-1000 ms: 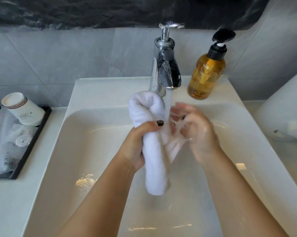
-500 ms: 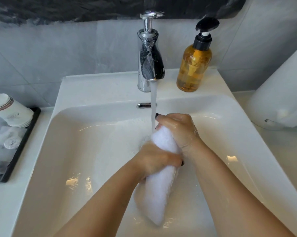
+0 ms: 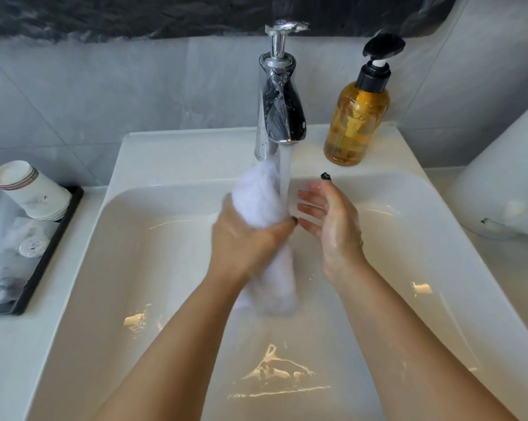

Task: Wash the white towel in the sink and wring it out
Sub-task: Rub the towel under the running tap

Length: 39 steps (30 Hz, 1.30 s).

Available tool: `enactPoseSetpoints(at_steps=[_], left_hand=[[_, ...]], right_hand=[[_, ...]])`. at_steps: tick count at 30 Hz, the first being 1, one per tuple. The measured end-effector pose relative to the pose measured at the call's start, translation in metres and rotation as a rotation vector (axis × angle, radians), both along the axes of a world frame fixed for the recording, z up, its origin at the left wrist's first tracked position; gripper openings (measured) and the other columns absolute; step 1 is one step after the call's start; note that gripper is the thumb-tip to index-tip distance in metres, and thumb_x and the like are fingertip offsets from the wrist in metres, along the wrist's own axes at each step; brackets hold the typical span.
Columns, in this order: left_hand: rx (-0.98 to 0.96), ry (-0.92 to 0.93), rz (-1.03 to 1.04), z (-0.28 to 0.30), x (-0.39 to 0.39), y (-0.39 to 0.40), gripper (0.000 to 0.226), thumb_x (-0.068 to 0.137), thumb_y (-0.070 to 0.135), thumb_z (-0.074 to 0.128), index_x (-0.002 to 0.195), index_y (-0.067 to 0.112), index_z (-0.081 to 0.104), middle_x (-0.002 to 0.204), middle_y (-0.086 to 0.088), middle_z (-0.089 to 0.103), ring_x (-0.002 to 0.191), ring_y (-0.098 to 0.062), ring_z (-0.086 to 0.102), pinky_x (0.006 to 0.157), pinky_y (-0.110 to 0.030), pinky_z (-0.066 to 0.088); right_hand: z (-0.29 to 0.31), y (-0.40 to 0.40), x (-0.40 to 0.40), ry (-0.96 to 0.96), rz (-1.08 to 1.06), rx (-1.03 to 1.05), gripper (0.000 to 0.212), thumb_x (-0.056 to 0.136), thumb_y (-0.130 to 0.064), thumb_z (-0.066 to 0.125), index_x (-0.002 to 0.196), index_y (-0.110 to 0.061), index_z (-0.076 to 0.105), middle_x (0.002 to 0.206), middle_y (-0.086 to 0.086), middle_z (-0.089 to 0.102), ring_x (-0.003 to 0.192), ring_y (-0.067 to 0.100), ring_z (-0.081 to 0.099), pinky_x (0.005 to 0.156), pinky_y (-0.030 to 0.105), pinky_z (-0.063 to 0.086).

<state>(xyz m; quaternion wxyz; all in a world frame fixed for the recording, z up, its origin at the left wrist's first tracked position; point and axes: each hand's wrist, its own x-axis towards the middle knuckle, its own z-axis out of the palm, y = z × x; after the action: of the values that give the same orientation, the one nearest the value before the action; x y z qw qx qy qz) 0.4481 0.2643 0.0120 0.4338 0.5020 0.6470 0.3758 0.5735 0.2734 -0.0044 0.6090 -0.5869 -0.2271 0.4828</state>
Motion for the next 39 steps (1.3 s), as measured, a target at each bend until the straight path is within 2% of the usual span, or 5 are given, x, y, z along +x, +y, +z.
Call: enactPoseSetpoints(at_steps=[10, 18, 26, 34, 39], left_hand=[[-0.101, 0.292, -0.421, 0.008, -0.027, 0.01, 0.085, 0.078, 0.03, 0.074, 0.148, 0.026, 0.027, 0.104, 0.02, 0.051, 0.103, -0.006, 0.045, 0.082, -0.024, 0.038], [-0.194, 0.221, -0.255, 0.004, -0.037, 0.009, 0.05, 0.058, 0.053, 0.088, 0.066, 0.014, 0.058, 0.061, 0.004, 0.059, 0.06, -0.013, 0.058, 0.057, -0.026, 0.043], [-0.266, -0.223, -0.104, 0.004, -0.035, 0.012, 0.043, 0.067, 0.044, 0.088, 0.087, 0.01, 0.07, 0.075, -0.003, 0.071, 0.063, -0.014, 0.064, 0.057, -0.023, 0.047], [-0.216, 0.095, -0.21, -0.029, -0.024, 0.02, 0.031, 0.098, 0.038, 0.047, 0.084, 0.012, 0.055, 0.078, 0.001, 0.058, 0.071, -0.021, 0.053, 0.068, -0.033, 0.043], [-0.249, -0.008, -0.346, -0.025, -0.026, 0.015, 0.046, 0.069, 0.056, 0.059, 0.078, 0.012, 0.063, 0.07, -0.005, 0.06, 0.067, -0.026, 0.054, 0.066, -0.036, 0.042]], right_hand=[[-0.009, -0.006, -0.011, 0.005, 0.101, -0.225, 0.036, 0.099, -0.029, 0.038, 0.096, -0.01, 0.069, 0.089, 0.015, 0.074, 0.072, 0.028, 0.073, 0.057, 0.035, 0.056], [-0.021, -0.007, -0.016, -0.288, 0.332, -0.308, 0.042, 0.082, -0.059, 0.059, 0.093, -0.022, 0.076, 0.088, 0.002, 0.076, 0.085, 0.022, 0.073, 0.083, 0.044, 0.058], [-0.011, -0.009, 0.002, -0.059, 0.215, -0.32, 0.049, 0.068, -0.051, 0.079, 0.1, -0.015, 0.076, 0.097, 0.006, 0.076, 0.092, 0.024, 0.073, 0.092, 0.043, 0.056], [-0.029, -0.006, -0.004, -0.242, 0.212, -0.316, 0.08, 0.041, -0.042, 0.085, 0.114, -0.024, 0.058, 0.101, -0.001, 0.072, 0.092, 0.023, 0.071, 0.079, 0.042, 0.058], [-0.022, -0.012, -0.002, -0.229, 0.286, -0.211, 0.051, 0.051, -0.022, 0.063, 0.102, -0.025, 0.069, 0.095, 0.004, 0.071, 0.091, 0.025, 0.068, 0.081, 0.039, 0.053]])
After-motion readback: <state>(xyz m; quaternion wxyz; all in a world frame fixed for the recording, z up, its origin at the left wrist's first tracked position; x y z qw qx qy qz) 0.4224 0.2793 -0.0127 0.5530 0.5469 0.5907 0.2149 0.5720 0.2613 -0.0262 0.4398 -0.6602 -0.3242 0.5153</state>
